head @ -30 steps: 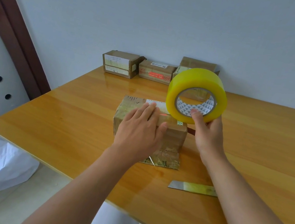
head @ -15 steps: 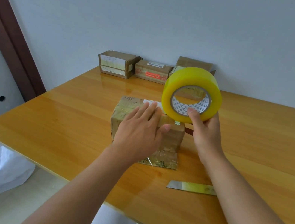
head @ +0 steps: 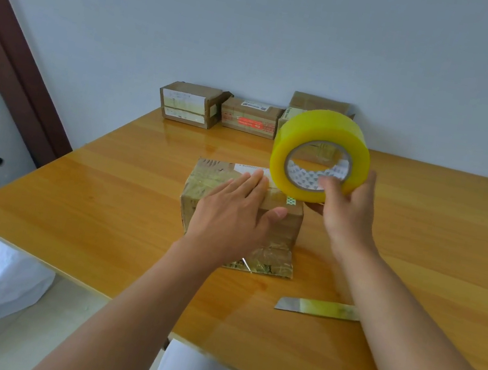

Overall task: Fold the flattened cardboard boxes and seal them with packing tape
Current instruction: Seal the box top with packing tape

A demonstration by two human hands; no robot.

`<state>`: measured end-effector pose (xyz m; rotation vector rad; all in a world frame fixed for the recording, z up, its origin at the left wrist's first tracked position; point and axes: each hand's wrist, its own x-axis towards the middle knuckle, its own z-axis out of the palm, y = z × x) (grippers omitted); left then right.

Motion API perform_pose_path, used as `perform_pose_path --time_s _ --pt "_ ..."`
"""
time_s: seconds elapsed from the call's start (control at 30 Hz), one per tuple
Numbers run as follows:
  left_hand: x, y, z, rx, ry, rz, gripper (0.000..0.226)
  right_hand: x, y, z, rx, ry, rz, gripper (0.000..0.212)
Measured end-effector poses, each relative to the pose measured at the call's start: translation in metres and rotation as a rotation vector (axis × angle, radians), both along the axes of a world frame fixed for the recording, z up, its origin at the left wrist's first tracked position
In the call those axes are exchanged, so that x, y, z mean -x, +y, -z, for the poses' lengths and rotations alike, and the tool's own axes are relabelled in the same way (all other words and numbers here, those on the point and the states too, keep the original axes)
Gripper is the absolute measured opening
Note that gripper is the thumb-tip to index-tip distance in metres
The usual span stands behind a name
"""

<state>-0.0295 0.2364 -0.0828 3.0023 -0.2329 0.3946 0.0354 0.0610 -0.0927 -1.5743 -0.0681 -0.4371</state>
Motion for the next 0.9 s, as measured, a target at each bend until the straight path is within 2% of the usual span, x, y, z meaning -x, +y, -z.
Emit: perform_pose_path --time_s 0.1,0.4,0.67,0.8,0.9 --pt "0.0 0.003 0.0 0.018 0.014 0.009 0.072 -0.002 -0.018 -0.003 -0.1 0.029 0.057 0.029" --pt "-0.001 -0.003 -0.004 0.023 0.061 0.001 0.064 0.003 -0.028 0.011 -0.13 0.133 0.108 0.028" --pt "-0.003 -0.02 -0.016 -0.038 0.138 -0.026 0.083 0.0 -0.027 0.02 -0.169 0.188 0.132 0.024" --pt "-0.002 -0.031 -0.01 -0.176 0.123 -0.024 0.074 -0.002 -0.028 0.023 -0.187 0.202 0.136 0.026" --pt "-0.003 -0.033 -0.006 -0.124 0.066 0.0 0.064 -0.001 -0.029 0.024 -0.19 0.208 0.114 0.027"
